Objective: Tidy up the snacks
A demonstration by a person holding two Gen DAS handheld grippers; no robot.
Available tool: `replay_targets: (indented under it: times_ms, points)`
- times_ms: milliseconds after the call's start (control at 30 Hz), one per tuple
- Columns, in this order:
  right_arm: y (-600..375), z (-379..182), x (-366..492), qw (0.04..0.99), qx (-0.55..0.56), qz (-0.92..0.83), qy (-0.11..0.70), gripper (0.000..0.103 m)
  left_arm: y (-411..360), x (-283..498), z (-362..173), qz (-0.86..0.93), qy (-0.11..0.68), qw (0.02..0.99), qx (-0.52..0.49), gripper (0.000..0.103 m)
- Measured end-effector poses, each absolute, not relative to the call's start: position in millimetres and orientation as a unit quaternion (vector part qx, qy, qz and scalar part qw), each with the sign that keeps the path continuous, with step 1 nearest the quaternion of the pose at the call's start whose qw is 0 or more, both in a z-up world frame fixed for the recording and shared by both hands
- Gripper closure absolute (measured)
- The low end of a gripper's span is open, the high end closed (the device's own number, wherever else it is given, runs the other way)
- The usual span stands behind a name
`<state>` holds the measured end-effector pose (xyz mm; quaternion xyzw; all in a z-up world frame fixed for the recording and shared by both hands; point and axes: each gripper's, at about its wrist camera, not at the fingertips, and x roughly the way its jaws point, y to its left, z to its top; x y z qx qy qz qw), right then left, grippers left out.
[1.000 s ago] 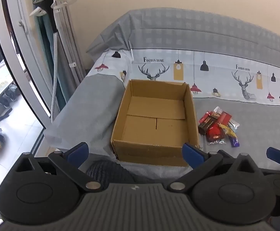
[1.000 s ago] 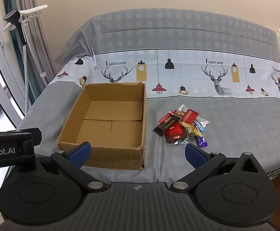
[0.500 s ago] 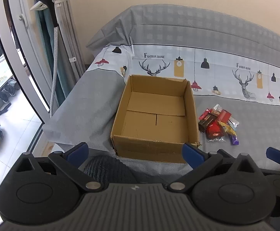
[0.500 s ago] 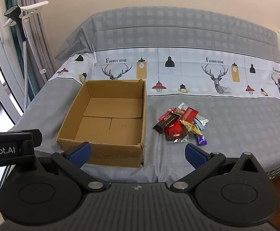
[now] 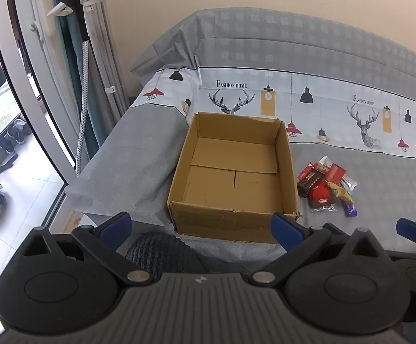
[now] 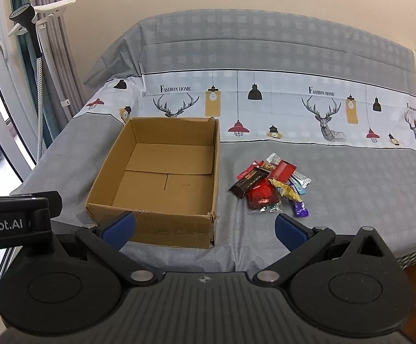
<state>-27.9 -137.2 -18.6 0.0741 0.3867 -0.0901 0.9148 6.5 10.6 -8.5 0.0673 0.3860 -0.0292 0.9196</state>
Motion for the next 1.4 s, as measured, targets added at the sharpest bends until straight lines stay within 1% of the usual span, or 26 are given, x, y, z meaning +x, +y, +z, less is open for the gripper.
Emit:
replay_targets:
  times_ms: [1167,1400]
  points:
    - [-139.7,-23.4,-24.6,0.912,0.076,-0.085,0.395,0.000,11.5,6.9,-14.0,-0.030,0.392,0.917,0.066,0.000]
    - [-142.6,-31.2,-21.0,0.909,0.076,-0.087,0.401,0.000,5.8,11.4,-23.6,-0.028,0.401,0.913,0.069,0.000]
